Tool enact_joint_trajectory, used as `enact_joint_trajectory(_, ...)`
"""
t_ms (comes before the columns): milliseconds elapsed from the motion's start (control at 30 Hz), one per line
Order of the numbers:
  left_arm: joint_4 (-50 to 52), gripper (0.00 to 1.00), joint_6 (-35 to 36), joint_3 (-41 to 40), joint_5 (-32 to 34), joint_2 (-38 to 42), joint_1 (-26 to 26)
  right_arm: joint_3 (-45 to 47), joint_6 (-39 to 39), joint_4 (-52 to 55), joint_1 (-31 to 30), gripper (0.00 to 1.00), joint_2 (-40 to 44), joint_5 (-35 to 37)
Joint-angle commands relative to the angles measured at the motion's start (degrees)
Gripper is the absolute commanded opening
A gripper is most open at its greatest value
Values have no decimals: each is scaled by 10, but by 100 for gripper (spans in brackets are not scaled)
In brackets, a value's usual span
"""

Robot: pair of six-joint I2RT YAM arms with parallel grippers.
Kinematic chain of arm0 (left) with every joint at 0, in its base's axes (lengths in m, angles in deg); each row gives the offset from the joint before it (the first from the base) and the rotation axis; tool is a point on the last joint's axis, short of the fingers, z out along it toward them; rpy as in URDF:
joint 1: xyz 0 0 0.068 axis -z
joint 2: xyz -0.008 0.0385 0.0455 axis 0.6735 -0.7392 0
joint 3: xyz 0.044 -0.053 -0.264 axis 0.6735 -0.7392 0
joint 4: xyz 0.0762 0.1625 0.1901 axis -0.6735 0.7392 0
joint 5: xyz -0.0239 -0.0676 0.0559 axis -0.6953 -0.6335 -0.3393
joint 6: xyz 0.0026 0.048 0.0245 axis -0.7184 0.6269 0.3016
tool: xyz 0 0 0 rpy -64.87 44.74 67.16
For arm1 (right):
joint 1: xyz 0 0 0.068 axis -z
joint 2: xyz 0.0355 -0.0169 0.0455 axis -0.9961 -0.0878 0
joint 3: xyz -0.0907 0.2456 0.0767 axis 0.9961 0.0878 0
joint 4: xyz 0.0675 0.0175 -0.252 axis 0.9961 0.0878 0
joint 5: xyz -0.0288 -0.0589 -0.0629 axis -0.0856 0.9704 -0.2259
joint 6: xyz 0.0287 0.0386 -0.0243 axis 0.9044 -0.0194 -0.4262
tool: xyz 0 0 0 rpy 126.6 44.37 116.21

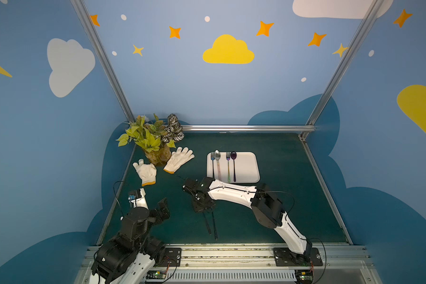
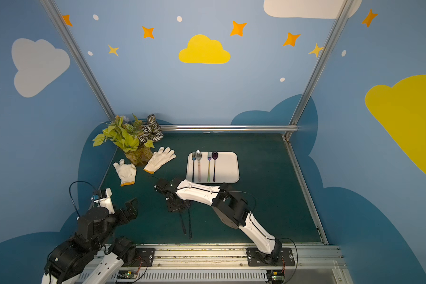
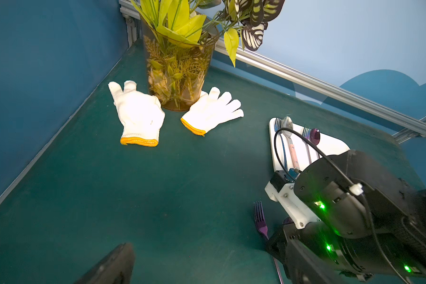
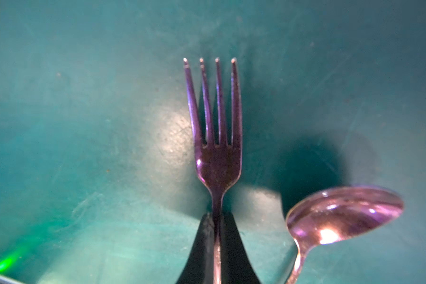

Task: Set the spoon and fork side by side
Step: Pick up the fork at the center of the board.

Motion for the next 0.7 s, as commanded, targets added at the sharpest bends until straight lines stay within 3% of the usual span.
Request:
enact_joint_trajectory(0, -7, 100, 4, -3, 0, -1, 2, -9, 5, -10, 4, 0, 35, 0)
enact_joint_trajectory(333, -9, 100, 5, -4, -3, -3, 2, 87, -12, -35, 77, 0, 202, -32)
enact_joint_trajectory(533, -12, 100, 8, -5, -7, -8, 2, 150, -76, -6, 190, 0, 291, -44)
enact_joint_trajectory(667, -15, 100, 10, -5, -13, -19, 2, 163, -124, 0, 283, 0, 306, -71)
